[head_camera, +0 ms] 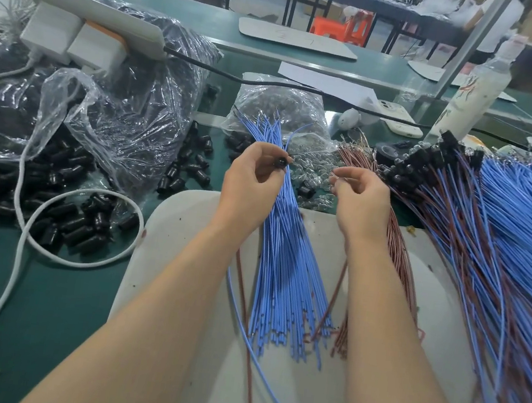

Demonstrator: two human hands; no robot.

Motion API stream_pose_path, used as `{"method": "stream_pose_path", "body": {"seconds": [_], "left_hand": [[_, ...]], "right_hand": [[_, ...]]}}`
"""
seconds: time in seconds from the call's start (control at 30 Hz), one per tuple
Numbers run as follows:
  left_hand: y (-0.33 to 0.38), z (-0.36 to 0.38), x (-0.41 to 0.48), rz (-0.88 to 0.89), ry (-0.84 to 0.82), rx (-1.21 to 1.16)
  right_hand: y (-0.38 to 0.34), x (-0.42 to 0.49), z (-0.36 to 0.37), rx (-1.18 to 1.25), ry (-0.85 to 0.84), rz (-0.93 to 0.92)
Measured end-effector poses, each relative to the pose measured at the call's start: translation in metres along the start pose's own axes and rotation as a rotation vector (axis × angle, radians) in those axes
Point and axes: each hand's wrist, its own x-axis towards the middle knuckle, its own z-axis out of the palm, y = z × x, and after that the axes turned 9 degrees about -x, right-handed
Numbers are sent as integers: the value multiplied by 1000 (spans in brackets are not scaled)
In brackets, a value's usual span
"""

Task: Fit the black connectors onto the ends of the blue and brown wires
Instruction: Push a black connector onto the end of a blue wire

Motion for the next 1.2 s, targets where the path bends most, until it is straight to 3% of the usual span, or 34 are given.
{"method": "stream_pose_path", "body": {"seconds": [0.13,0.33,0.6,0.9,1.1,1.2], "left_hand": [[-1,0,1,-5,0,12],[-1,0,1,-3,-2,16],[-2,0,1,-4,-5,20],[-5,0,2,-9,-2,27],[-4,1,2,2,-3,30],[-4,0,2,3,-2,29]], "right_hand": [[-2,0,0,176,-103,46],[-1,0,1,110,-96,-29],[1,-4,0,-309,-83,-183],[-1,-5,1,-610,-226,-77],[-3,-8,4,-609,-202,-119],[-6,-7,1,-409,-151,-156]]}}
